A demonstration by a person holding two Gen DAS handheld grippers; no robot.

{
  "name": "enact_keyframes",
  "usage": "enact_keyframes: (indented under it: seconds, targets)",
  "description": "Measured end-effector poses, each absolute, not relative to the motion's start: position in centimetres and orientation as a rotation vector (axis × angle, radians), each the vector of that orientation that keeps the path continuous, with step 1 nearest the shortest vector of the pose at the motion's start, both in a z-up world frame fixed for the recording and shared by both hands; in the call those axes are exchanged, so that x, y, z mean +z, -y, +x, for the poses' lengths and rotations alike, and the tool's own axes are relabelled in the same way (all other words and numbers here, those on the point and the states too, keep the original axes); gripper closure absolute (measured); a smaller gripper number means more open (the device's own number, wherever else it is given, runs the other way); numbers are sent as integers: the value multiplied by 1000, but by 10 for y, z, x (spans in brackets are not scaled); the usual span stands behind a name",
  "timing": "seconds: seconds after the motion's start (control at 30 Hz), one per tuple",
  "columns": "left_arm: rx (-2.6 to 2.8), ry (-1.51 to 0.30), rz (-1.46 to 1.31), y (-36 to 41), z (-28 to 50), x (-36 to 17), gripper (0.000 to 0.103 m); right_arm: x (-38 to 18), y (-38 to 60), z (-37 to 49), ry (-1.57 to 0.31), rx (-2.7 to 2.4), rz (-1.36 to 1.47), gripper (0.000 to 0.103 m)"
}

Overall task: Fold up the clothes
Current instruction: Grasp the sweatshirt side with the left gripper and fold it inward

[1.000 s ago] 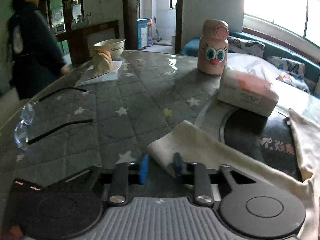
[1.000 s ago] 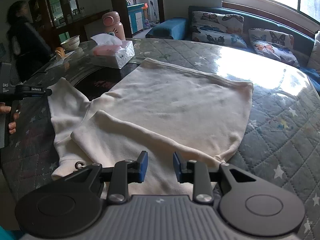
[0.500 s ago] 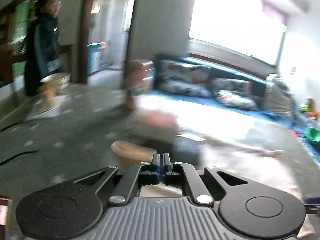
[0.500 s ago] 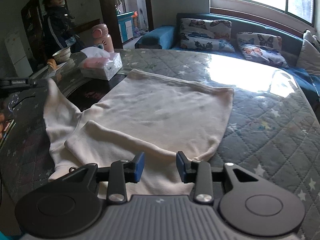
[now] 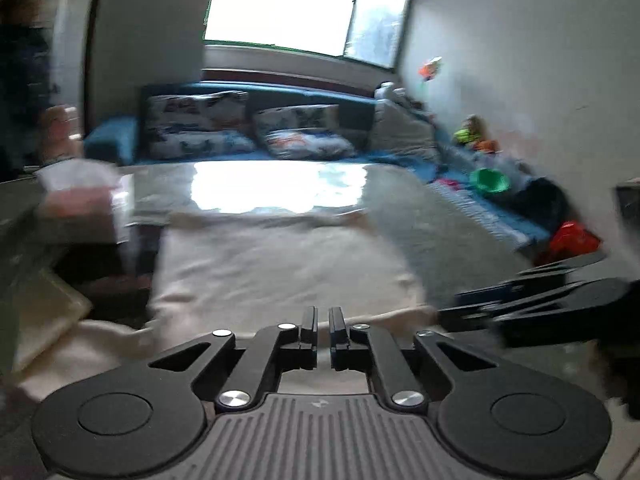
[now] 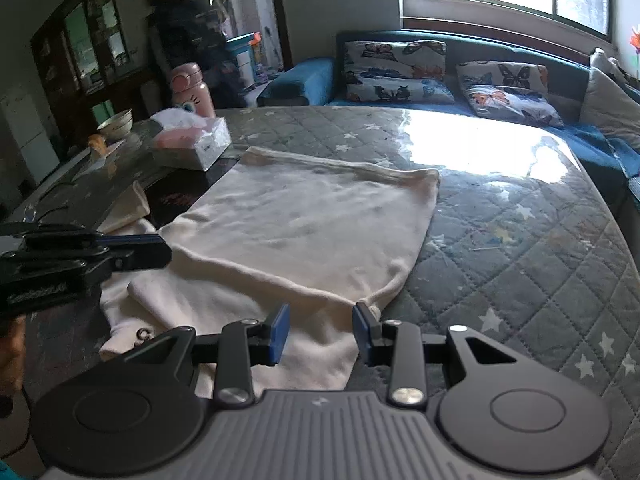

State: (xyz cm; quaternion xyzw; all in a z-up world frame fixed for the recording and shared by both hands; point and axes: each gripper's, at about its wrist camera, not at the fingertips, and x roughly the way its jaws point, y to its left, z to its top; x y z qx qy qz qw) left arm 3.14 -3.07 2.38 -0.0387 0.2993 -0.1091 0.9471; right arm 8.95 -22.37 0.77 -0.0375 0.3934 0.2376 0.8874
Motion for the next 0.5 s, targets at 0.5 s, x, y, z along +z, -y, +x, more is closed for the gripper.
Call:
enact_keyframes:
  seconds: [0.5]
  targets:
    - [187,-653,24,-79,75,-16,69,-4,197,100,-850,541,-88,68]
